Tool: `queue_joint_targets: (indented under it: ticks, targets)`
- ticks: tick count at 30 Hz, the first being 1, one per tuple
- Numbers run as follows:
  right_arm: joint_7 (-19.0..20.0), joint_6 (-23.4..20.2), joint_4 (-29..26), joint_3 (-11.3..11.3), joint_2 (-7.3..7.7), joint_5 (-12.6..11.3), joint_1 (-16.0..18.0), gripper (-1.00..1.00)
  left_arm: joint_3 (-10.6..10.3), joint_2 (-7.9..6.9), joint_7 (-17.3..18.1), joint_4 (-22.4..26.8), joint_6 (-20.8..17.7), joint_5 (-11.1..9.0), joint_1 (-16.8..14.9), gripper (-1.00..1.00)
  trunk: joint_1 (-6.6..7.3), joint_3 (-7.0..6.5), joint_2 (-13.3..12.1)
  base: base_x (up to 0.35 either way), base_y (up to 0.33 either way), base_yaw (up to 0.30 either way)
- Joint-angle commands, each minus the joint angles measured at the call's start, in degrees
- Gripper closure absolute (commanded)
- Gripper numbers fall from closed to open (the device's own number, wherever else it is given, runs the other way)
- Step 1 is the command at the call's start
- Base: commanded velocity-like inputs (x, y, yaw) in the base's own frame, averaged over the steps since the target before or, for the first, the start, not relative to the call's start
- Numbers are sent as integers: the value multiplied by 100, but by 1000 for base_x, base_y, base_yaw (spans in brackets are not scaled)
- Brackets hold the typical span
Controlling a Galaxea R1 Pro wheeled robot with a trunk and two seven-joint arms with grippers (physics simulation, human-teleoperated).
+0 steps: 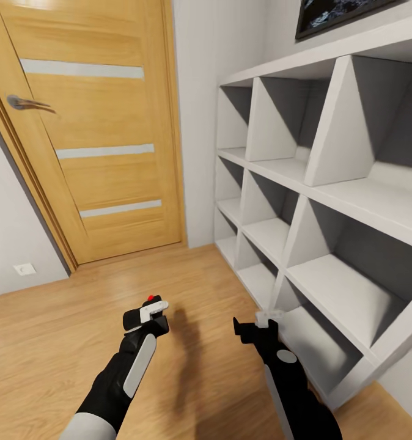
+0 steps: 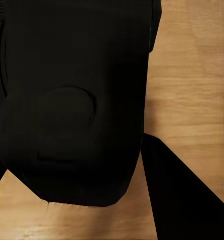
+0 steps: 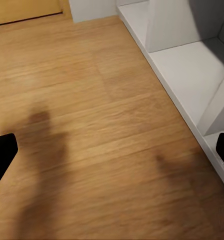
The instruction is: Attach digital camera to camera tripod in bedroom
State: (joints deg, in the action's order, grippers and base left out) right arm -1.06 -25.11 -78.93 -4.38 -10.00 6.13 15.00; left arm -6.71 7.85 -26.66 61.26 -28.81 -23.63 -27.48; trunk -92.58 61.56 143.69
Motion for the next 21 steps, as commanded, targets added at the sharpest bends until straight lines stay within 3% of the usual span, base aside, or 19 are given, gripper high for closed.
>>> queue_joint_targets:
  ticks: [1, 21]
  targets:
    - [-10, -40, -8, -8, 0, 62, 2, -100, -10, -2, -46, 8, -19, -47, -3, 100, 3, -17, 1, 0, 0, 0]
    - [-21, -29, 358, 6, 0, 21, 3, -100, -5, -2, 18, -134, -18, -93, -3, 100, 55, -460, -26, 0, 0, 0]
